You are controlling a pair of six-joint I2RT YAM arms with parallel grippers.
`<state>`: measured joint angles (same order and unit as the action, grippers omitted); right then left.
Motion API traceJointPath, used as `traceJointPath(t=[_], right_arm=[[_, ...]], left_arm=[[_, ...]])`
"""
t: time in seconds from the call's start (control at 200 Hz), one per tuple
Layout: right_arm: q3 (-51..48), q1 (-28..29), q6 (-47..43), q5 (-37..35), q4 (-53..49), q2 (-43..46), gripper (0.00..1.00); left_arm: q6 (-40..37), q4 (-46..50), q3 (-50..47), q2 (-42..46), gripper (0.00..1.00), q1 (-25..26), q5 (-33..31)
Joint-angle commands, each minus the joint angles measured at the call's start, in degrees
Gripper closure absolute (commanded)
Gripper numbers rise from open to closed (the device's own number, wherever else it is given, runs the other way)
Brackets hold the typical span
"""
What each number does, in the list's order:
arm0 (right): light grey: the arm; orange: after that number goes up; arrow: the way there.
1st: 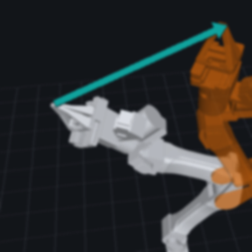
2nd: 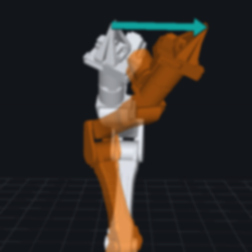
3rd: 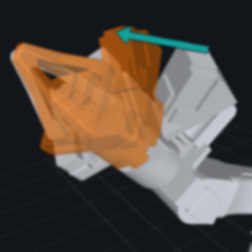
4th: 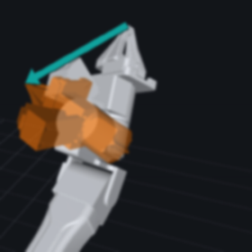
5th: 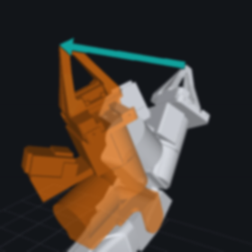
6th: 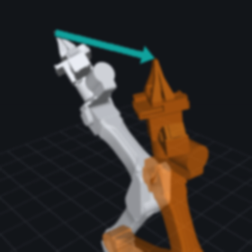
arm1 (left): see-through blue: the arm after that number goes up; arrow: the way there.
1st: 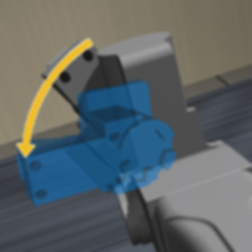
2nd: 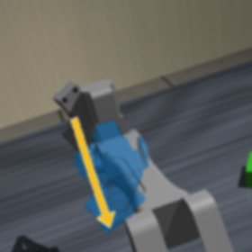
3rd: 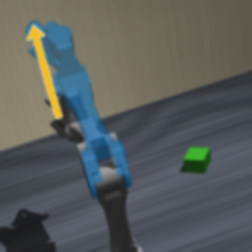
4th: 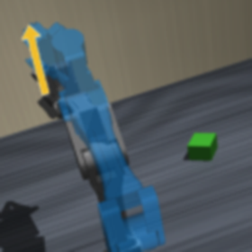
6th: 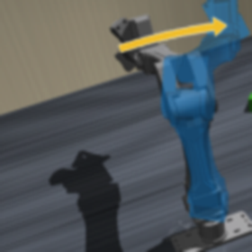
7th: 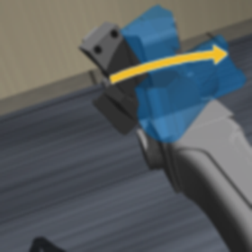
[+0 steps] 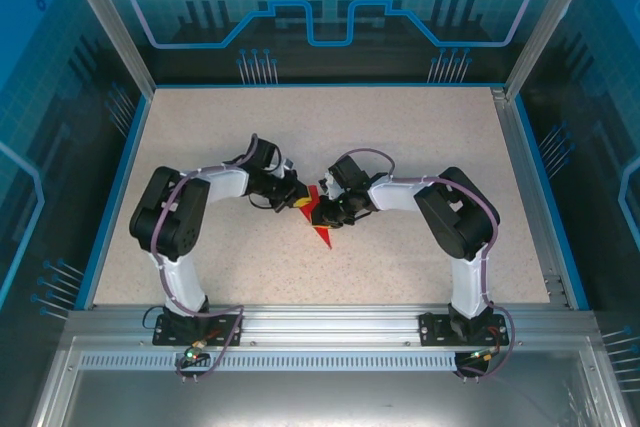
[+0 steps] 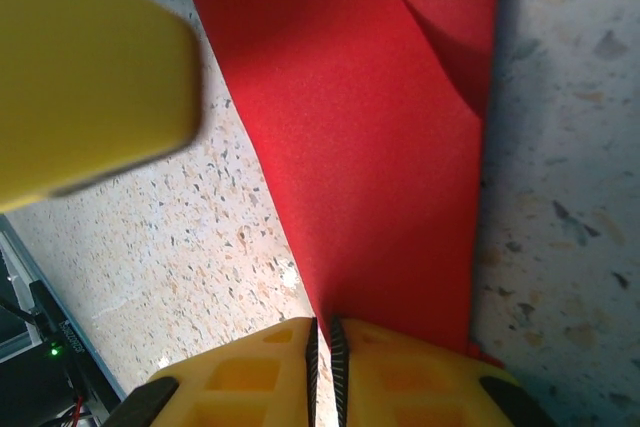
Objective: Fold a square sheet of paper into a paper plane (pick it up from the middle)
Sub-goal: Fold the wing for the fifth time at the center of the table.
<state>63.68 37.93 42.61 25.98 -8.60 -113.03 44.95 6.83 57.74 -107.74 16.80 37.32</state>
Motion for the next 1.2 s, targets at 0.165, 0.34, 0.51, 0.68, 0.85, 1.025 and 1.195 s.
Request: traceJointPath(t=[0.165,0.34,0.51,0.68,0.85,1.025,1.195], right_arm=[[-3.7,0.5,-1.3,0.7,-3.3,6.1,0.80],[-4.1,1.0,-2.8,-0.3,-5.8,6.6,0.79],[-6.6,1.1,-2.7,-0.4,-6.2,5.6,0.80],[-10.2,1.7,-2.8,-0.1,-5.8,7.3,0.80],[-14.8,1.7,-1.9,0.6,-3.4,9.0,0.80],[-19.0,1.7,0.6,2.3,0.9,9.9,0.80],[-20.7,1.7,1.3,2.0,1.4,11.4,0.80]], left_arm=[[1.3,-1.7,-1.5,-3.8,1.00,0.1,-1.2],[0.8,-0.9,-1.3,-5.3,1.00,0.1,-1.8],[0.5,-0.8,-2.0,-5.7,1.00,0.0,-2.2],[0.5,-0.8,-2.4,-6.0,1.00,0.0,-2.7],[0.7,-0.9,-2.2,-6.4,1.00,-0.1,-2.9],[0.4,-0.6,-2.0,-6.4,1.00,-0.1,-3.0],[0.4,-0.6,-2.3,-6.5,1.00,-0.1,-3.1]])
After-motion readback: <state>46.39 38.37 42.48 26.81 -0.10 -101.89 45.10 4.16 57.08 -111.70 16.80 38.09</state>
